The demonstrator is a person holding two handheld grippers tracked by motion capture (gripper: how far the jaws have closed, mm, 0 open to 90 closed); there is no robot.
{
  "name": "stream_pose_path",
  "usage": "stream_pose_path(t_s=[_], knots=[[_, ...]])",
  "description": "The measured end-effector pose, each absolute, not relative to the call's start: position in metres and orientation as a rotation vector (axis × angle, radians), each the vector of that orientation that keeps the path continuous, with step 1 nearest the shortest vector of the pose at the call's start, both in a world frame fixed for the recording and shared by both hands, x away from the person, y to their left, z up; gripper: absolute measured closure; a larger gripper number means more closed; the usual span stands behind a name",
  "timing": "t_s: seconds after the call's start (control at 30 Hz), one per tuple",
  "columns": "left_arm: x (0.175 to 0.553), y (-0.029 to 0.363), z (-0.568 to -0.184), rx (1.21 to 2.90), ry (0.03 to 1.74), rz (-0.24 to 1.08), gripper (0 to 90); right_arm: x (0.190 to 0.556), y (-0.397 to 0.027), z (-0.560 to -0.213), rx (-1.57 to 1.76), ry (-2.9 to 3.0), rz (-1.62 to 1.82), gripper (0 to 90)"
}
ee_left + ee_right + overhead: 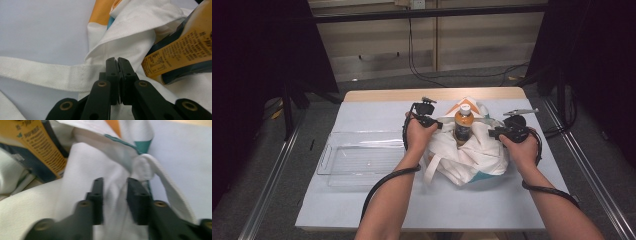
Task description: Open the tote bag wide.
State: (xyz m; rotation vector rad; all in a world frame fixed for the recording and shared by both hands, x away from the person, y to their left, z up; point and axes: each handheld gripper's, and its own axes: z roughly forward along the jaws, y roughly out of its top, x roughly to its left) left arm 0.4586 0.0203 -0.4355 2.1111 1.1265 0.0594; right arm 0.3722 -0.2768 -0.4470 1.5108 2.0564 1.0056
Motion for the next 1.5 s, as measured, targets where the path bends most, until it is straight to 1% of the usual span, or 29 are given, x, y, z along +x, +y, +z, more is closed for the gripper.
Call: stream_pose_path(t_s=[0.07,0.13,0.17,0.27,0.33,0.53,0.7,0.83,1.07,1.23,1.3,1.33,1.5], knots=[[0.459,0.019,-0.435,2.126,1.121,0.064,87.4,0.370,-0.280,-0.442,1.489,2.059,1.037,63.1],[0.459,0.016,-0.436,2.096,1.145,0.063,87.5,0.365,-0.282,-0.436,1.460,2.048,1.040,69.8],[0.459,0.017,-0.435,2.127,1.130,0.067,87.5,0.364,-0.283,-0.433,1.457,2.048,1.057,70.6],[0.459,0.016,-0.434,2.125,1.137,0.075,87.6,0.360,-0.279,-0.426,1.415,2.089,1.085,87.4],[0.459,0.016,-0.434,2.130,1.133,0.083,87.9,0.360,-0.274,-0.427,1.403,2.135,1.104,90.0],[0.459,0.017,-0.435,2.136,1.144,0.100,88.7,0.362,-0.262,-0.443,1.418,2.202,1.036,90.0],[0.460,0.016,-0.438,2.128,1.169,0.105,89.0,0.364,-0.266,-0.453,1.453,2.197,0.995,90.0],[0.460,0.016,-0.441,2.152,1.153,0.106,89.1,0.363,-0.265,-0.460,1.460,2.205,0.977,90.0],[0.458,0.019,-0.443,2.107,1.153,0.098,88.4,0.359,-0.269,-0.467,1.486,2.185,1.018,90.0],[0.456,0.021,-0.436,2.076,1.141,0.077,83.5,0.359,-0.267,-0.464,1.476,2.191,0.998,90.0],[0.455,0.022,-0.431,2.063,1.125,0.094,78.2,0.359,-0.266,-0.464,1.485,2.192,0.994,90.0],[0.455,0.022,-0.429,2.065,1.130,0.098,77.1,0.360,-0.266,-0.463,1.487,2.192,0.993,90.0],[0.453,0.029,-0.418,2.055,1.123,0.097,82.6,0.359,-0.266,-0.462,1.514,2.176,1.000,90.0]])
